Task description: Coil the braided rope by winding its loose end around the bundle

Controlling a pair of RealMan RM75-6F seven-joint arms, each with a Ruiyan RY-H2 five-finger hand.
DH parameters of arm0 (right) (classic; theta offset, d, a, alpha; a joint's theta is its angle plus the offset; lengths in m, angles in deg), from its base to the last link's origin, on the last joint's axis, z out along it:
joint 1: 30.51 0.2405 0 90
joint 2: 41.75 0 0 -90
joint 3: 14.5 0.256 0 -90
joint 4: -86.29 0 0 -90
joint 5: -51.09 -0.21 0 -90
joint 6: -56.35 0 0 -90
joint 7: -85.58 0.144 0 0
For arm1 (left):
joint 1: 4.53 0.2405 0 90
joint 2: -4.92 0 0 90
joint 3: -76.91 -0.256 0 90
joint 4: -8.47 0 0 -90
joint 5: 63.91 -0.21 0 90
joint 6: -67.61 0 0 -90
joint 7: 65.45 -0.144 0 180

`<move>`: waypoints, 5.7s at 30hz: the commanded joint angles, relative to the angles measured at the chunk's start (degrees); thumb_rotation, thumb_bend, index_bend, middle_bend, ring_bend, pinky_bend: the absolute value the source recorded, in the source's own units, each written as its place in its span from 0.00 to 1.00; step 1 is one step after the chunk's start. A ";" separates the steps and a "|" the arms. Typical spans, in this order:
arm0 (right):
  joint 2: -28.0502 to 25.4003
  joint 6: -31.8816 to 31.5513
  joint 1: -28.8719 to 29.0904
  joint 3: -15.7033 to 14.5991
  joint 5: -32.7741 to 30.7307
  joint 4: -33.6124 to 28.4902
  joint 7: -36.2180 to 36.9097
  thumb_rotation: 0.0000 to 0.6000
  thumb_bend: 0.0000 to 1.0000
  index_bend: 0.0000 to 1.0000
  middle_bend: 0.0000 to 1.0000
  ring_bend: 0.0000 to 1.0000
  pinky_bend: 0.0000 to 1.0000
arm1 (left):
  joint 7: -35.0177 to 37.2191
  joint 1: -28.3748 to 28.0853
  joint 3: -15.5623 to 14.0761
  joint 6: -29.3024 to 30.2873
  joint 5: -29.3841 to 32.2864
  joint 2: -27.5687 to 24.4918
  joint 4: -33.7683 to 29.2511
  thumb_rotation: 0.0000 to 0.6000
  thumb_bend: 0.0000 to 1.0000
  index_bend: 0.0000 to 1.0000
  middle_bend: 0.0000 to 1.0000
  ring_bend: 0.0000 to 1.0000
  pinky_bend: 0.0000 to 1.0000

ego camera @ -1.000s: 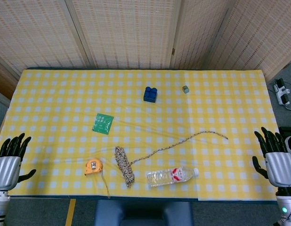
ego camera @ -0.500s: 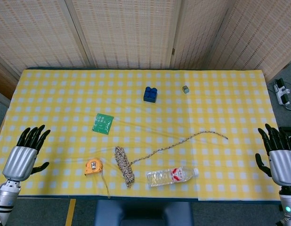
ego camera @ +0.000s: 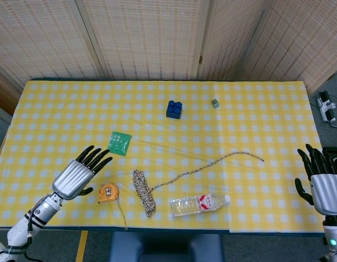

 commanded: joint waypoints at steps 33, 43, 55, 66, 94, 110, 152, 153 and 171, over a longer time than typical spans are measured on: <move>0.58 0.94 0.51 -0.38 0.45 0.66 1.13 1.00 0.48 0.00 0.00 0.02 0.00 | -27.01 -16.63 0.60 -18.42 18.44 22.09 9.63 1.00 0.32 0.17 0.07 0.06 0.00; 0.58 0.88 0.33 -0.46 0.26 0.92 1.54 1.00 0.48 0.00 0.00 0.02 0.00 | -29.66 -18.50 -0.42 -18.05 23.30 25.21 11.92 1.00 0.33 0.22 0.10 0.06 0.00; 0.64 1.01 0.22 -0.57 0.09 1.38 2.18 1.00 0.48 0.00 0.00 0.02 0.00 | -29.71 -19.37 -2.08 -15.44 24.25 27.60 14.40 1.00 0.34 0.34 0.20 0.14 0.00; 0.60 1.07 0.16 -0.65 0.07 1.27 2.13 1.00 0.48 0.00 0.00 0.02 0.00 | -25.05 -19.54 -3.42 -13.52 21.11 28.16 16.22 1.00 0.36 0.42 0.35 0.28 0.08; 0.00 0.71 -0.05 -0.70 0.31 0.17 1.52 1.00 0.48 0.00 0.00 0.02 0.00 | -7.00 -19.44 -3.56 -11.90 15.75 30.13 24.90 1.00 0.58 0.67 0.63 0.55 0.58; -1.16 8.16 4.44 -0.43 0.34 -1.56 3.90 1.00 0.47 0.11 0.08 0.09 0.00 | 4.98 -15.89 1.44 -6.05 19.70 23.74 18.91 1.00 0.59 0.68 0.66 0.59 0.60; 28.62 40.14 31.71 7.70 -23.19 30.00 -5.22 1.00 0.28 0.46 0.23 0.16 0.06 | 0.13 -12.66 2.83 -3.44 26.34 23.43 12.21 1.00 0.60 0.68 0.67 0.60 0.61; 28.94 40.36 31.90 7.64 -23.22 30.54 -5.11 1.00 0.28 0.47 0.23 0.16 0.06 | 0.05 -12.66 2.85 -3.47 26.44 23.39 12.14 1.00 0.60 0.68 0.67 0.60 0.61; 33.14 45.81 35.20 6.54 -21.95 39.78 -0.74 1.00 0.38 0.52 0.26 0.17 0.07 | -1.44 -12.73 3.16 -3.64 28.22 23.15 11.43 1.00 0.60 0.68 0.67 0.60 0.58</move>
